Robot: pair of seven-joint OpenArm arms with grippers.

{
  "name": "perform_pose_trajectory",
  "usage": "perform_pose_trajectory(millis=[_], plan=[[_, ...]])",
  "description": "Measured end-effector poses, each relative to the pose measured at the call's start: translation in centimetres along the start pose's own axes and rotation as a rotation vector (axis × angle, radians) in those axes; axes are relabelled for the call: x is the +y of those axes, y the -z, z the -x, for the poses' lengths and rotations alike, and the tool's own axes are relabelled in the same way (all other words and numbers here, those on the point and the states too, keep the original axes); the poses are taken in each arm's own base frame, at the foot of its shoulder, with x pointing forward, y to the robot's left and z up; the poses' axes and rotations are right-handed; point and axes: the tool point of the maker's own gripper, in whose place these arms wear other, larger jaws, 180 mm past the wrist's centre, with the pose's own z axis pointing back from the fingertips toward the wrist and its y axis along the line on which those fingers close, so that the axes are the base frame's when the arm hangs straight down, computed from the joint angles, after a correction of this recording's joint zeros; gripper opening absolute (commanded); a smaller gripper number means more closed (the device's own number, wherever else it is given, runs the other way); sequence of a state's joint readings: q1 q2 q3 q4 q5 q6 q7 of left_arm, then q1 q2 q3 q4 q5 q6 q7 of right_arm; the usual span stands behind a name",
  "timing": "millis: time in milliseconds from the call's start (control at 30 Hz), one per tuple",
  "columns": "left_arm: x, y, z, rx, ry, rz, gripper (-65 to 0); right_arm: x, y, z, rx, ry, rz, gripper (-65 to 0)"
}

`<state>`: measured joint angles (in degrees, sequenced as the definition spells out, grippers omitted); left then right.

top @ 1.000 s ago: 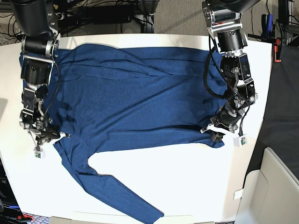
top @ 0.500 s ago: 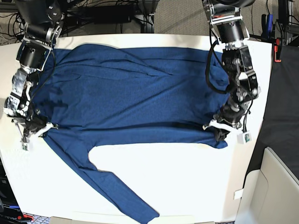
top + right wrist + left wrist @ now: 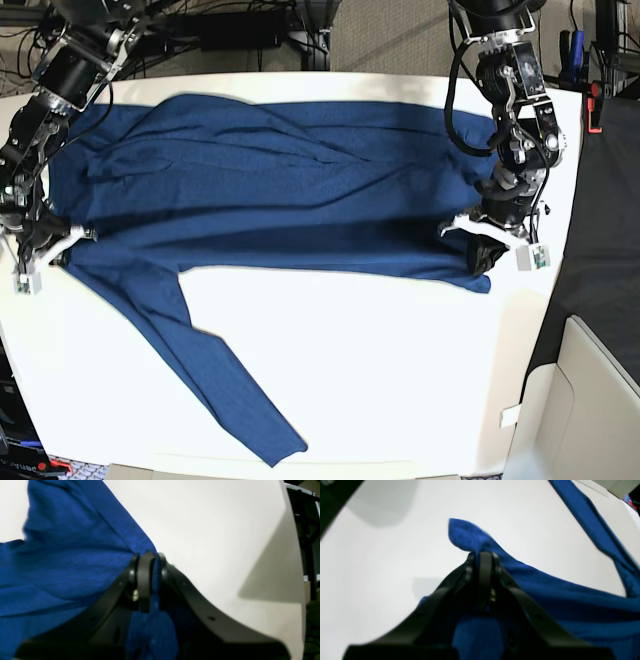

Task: Fold the T-shirt properly
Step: 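Lift the hem with both grippers and fold it over onto the collar, then release the hem and move the right gripper to the hanging sleeve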

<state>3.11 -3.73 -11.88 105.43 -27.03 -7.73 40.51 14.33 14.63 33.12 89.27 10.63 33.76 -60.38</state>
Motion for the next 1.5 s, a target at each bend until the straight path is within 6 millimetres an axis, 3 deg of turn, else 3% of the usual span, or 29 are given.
perform_pose_trajectory(millis=[200,333,467,833,933,1033,1200,1333,1500], plan=[[0.2,-2.5,1.3,0.019,0.027,-0.013,-65.0,-0.3,-2.5,1.7,-0.009,-0.032,0.016,-62.3],[0.2,-3.7,2.1,0.033,0.038,-0.018,-65.0,0.7,-3.6,2.1,-0.038,-0.03,-0.027,-62.3],[0.6,-4.7,3.5,0.069,0.041,-0.03,-65.0,-0.9,-4.8,3.2,-0.035,-0.004,0.011,-62.2],[1.2,-5.6,5.2,0.113,0.043,-0.044,-65.0,-1.7,-6.3,5.4,-0.004,-0.016,-0.007,-61.8],[1.4,-5.4,5.7,0.125,0.038,-0.047,-64.9,-1.2,-6.1,5.9,0.007,-0.015,-0.02,-57.3],[2.3,-5.1,7.5,0.178,0.025,-0.067,-64.6,-1.5,-6.2,5.9,0.007,-0.011,-0.009,-49.8],[2.8,-4.6,10.6,0.341,0.0,-0.075,-58.4,-1.6,-6.2,5.8,0.005,-0.01,-0.007,-41.6],[2.9,-3.8,9.5,0.346,-0.007,-0.073,-51.4,-1.6,-6.1,4.9,-0.016,-0.005,-0.004,-41.5],[4.6,-4.6,9.9,0.364,-0.023,-0.122,-41.2,-1.8,-5.8,1.6,-0.097,0.012,0.001,-41.4]])
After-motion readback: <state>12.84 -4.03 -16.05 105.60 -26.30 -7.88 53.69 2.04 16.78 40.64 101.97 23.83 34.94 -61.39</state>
